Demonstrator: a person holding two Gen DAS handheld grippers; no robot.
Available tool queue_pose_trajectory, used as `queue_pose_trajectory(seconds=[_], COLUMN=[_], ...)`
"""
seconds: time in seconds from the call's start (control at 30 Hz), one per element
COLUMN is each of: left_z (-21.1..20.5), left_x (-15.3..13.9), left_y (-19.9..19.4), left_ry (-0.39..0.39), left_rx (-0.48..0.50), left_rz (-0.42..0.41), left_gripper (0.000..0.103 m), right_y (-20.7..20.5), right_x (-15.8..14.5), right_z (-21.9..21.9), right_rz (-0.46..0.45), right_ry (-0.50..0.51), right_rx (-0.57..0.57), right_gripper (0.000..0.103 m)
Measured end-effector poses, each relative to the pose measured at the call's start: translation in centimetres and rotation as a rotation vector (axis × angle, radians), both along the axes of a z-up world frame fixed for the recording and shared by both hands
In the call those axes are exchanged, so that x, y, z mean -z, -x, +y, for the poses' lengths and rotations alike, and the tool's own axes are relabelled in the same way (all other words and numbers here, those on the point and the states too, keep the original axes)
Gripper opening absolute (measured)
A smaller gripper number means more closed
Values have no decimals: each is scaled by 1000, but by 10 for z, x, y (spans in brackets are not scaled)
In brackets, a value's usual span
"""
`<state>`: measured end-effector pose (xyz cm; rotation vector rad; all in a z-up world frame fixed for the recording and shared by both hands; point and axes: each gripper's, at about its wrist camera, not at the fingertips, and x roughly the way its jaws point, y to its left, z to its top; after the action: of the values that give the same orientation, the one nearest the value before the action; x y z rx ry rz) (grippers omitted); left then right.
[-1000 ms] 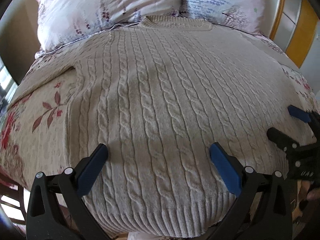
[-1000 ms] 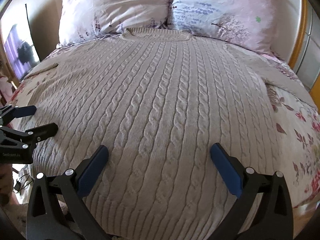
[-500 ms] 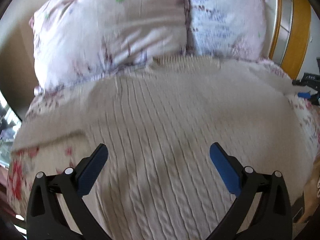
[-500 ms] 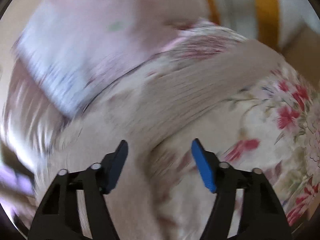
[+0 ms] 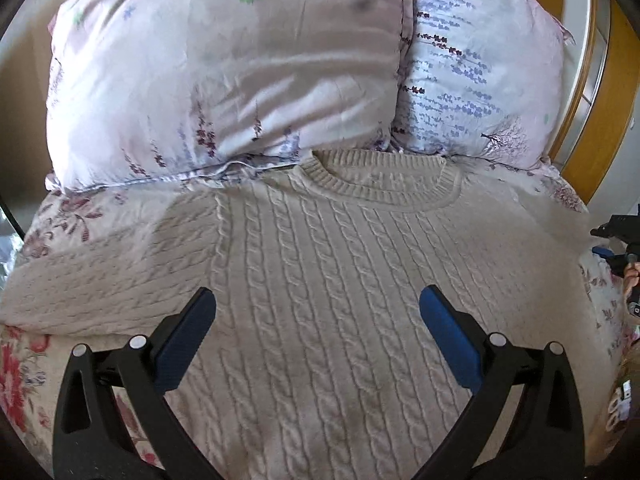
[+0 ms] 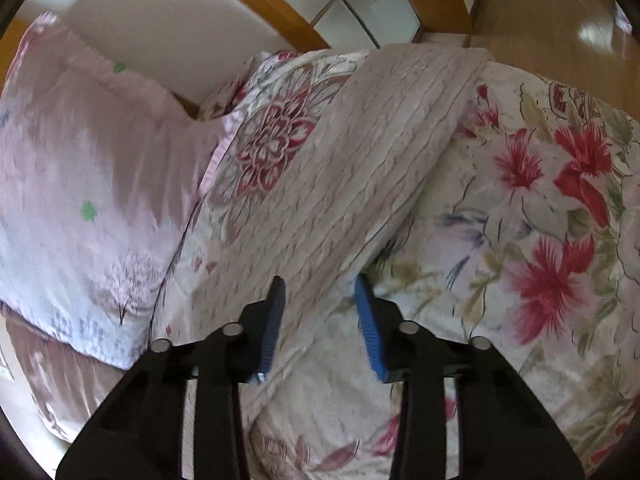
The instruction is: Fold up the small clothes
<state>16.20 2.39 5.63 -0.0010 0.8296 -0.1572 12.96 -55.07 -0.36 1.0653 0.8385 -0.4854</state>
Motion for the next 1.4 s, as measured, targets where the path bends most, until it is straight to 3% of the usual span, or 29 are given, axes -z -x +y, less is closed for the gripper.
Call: queue_pose_trajectory(seconds=[0.13,0.3,0.43,0.6,0.77,0.9,1.0,1.13,1.27,1.37,1.4], left_z=[-2,3,11,15,19,22,21,16,14,17,18], left_x=[1,1,3,6,6,5,8,20,29,30,30], left_y=[0,-9,-15,-21,-24,-27,-31,-39,-40,-39,-39], left_ry=[11,52,135,197,267,350,411,478,506,511,509], left_rx=[27,23,14,8,9,3,-1,8,8,12,11], left_rz=[-31,-26,-9,28,38,49,67,141,182,183,183], left_gripper=[101,101,101,101,101,101,101,97,96,96,96], right_y=[2,7,1,-7,-24,-40,-49,-60,-61,-57,-58], right_x=[3,7,4,-32,-76,-94,-84,-39,-15,-18,-21], right_z=[-13,-20,-15,7,57,127,178,239,258,246,241], right_rz=[-4,-38,-38,-118,-243,-351,-358,-237,-143,-193,-203], right_ry=[8,17,91,242,339,316,274,206,172,58,53], right_rx=[45,77,47,-34,-201,-416,-582,-778,-819,-749,-714], right_gripper=[21,17,11,10,10,10,10,10,19,51,52])
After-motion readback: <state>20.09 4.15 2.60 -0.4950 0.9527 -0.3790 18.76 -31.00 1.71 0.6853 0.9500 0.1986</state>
